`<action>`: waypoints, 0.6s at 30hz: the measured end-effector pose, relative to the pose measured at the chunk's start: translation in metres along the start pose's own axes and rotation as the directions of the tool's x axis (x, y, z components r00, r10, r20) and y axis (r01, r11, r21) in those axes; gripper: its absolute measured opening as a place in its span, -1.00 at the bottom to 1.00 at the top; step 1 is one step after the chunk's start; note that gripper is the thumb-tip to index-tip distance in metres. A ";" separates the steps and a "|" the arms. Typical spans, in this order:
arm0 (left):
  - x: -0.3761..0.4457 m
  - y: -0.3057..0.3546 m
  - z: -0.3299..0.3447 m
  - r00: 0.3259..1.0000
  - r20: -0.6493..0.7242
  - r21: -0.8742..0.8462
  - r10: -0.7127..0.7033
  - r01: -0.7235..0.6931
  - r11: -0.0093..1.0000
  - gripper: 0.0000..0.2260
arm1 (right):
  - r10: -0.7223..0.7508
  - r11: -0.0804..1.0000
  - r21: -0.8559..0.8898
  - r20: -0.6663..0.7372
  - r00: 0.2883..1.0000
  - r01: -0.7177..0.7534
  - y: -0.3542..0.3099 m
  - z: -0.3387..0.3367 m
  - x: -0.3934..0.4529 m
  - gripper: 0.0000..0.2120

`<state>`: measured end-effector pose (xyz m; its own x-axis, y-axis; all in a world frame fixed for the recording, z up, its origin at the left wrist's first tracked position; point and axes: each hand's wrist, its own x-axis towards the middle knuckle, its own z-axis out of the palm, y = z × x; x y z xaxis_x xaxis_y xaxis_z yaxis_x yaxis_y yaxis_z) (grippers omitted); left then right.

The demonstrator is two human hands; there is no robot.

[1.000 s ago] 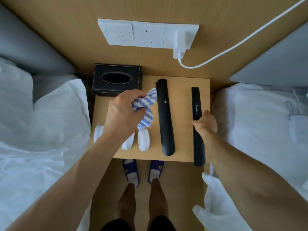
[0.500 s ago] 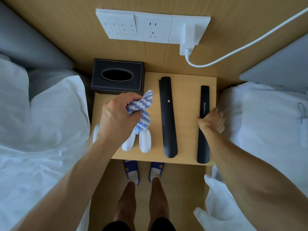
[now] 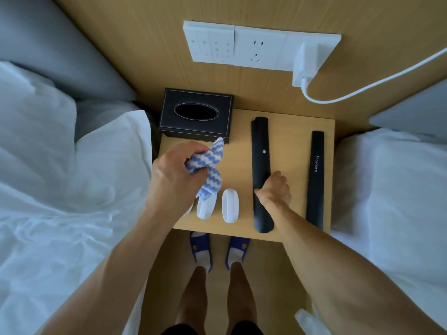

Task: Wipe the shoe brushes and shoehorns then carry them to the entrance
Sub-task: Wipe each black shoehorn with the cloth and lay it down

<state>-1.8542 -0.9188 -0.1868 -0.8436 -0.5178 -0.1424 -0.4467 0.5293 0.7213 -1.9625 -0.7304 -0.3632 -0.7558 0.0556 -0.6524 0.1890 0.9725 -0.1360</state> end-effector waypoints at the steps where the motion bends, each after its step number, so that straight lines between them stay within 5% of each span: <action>1: -0.002 -0.001 -0.002 1.000 0.000 -0.007 -0.001 0.001 1.000 -0.67 | 0.036 0.998 0.057 0.027 0.999 -0.038 0.002 -0.003 0.001 -0.39; 10: -0.015 0.007 -0.032 1.000 -0.023 -0.021 0.019 -0.020 1.000 -0.74 | 0.048 0.942 0.321 0.149 0.988 -0.094 0.019 -0.048 -0.029 -0.52; 15: -0.022 0.027 -0.068 0.997 -0.051 -0.046 0.055 -0.058 0.997 -0.72 | -0.164 0.744 0.663 0.305 0.938 -0.085 0.022 -0.095 -0.089 -0.57; 18: -0.025 0.039 -0.088 0.995 -0.076 -0.092 0.071 -0.078 0.993 -0.72 | -0.392 0.652 0.758 0.375 0.840 -0.033 0.017 -0.121 -0.127 -0.45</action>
<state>-1.8240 -0.9441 -0.0954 -0.8480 -0.5285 -0.0390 -0.3502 0.5036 0.7898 -1.9389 -0.6932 -0.1926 -0.4743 -0.4193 -0.7741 0.6234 0.4609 -0.6316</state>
